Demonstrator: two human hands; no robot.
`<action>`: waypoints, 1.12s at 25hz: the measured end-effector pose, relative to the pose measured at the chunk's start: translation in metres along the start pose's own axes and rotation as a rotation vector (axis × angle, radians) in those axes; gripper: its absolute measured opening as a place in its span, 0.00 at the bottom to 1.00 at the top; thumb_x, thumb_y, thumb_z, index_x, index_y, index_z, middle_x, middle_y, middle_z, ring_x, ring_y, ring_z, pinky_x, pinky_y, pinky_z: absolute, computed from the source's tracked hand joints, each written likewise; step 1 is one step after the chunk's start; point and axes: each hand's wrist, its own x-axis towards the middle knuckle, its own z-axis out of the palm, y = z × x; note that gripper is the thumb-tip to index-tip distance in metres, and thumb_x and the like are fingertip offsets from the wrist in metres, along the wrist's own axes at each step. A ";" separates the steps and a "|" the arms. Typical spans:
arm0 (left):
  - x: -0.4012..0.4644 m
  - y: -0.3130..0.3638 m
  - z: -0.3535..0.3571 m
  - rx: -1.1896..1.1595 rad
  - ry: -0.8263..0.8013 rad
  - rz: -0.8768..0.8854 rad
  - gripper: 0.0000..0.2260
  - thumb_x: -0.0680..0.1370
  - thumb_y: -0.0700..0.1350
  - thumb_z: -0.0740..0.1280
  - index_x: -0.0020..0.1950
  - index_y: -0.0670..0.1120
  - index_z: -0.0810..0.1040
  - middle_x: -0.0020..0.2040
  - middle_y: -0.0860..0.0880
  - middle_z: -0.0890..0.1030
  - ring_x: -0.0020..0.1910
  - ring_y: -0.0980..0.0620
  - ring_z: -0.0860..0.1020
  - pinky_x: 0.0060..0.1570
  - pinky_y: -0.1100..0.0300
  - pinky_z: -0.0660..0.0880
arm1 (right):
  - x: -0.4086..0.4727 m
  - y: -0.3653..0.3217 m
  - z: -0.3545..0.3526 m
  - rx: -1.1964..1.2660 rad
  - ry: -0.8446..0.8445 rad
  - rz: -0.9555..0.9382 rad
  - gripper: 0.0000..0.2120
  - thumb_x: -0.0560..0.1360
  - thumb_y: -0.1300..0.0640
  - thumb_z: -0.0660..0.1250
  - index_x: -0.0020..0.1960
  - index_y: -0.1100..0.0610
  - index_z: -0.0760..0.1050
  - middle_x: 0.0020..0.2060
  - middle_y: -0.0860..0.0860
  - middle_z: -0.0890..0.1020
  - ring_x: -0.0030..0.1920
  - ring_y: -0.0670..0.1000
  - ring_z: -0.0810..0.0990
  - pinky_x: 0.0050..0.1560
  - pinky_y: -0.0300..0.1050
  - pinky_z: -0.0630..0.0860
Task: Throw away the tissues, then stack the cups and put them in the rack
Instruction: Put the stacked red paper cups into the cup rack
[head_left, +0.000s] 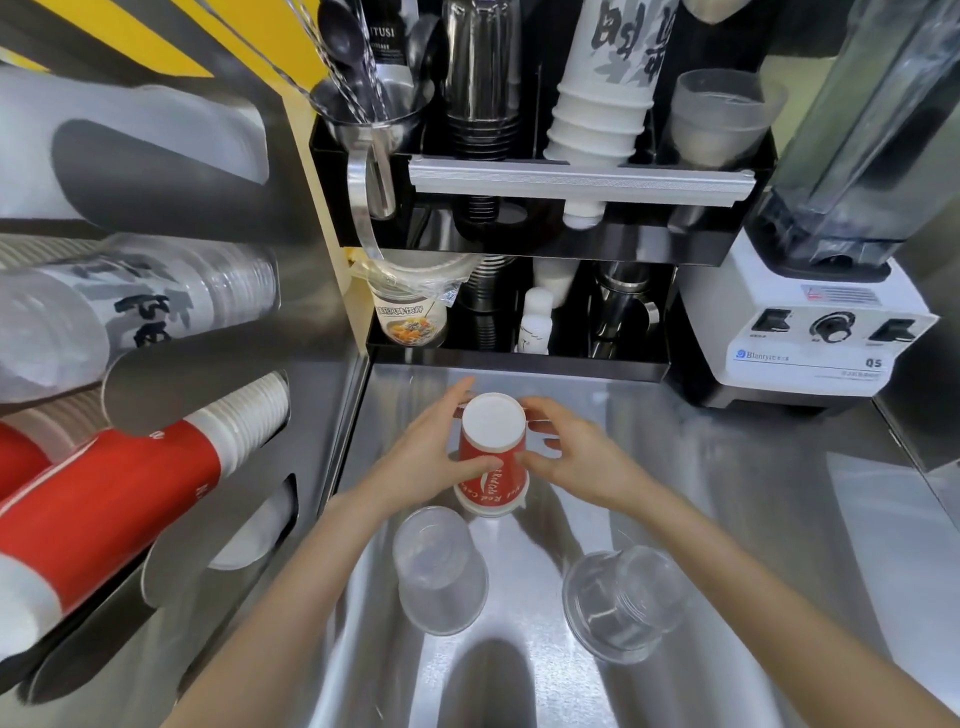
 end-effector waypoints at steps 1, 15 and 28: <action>0.000 -0.003 0.000 -0.011 -0.021 -0.019 0.40 0.69 0.47 0.73 0.74 0.52 0.52 0.71 0.51 0.66 0.67 0.54 0.66 0.69 0.50 0.65 | 0.002 0.001 0.000 -0.001 -0.009 0.007 0.26 0.72 0.57 0.67 0.67 0.54 0.62 0.66 0.53 0.71 0.65 0.52 0.70 0.67 0.49 0.68; 0.017 -0.032 0.024 -0.130 -0.204 -0.126 0.37 0.66 0.46 0.76 0.69 0.49 0.60 0.66 0.49 0.70 0.59 0.55 0.70 0.55 0.66 0.69 | 0.018 0.003 0.016 -0.023 -0.077 0.029 0.35 0.67 0.56 0.72 0.67 0.54 0.56 0.65 0.53 0.64 0.59 0.48 0.67 0.60 0.38 0.65; -0.016 0.018 -0.011 -0.212 0.069 -0.057 0.42 0.59 0.60 0.73 0.69 0.53 0.62 0.65 0.51 0.67 0.65 0.51 0.69 0.64 0.46 0.72 | -0.016 -0.042 -0.023 0.122 0.138 -0.215 0.34 0.66 0.56 0.74 0.66 0.50 0.60 0.61 0.46 0.68 0.60 0.45 0.69 0.61 0.39 0.68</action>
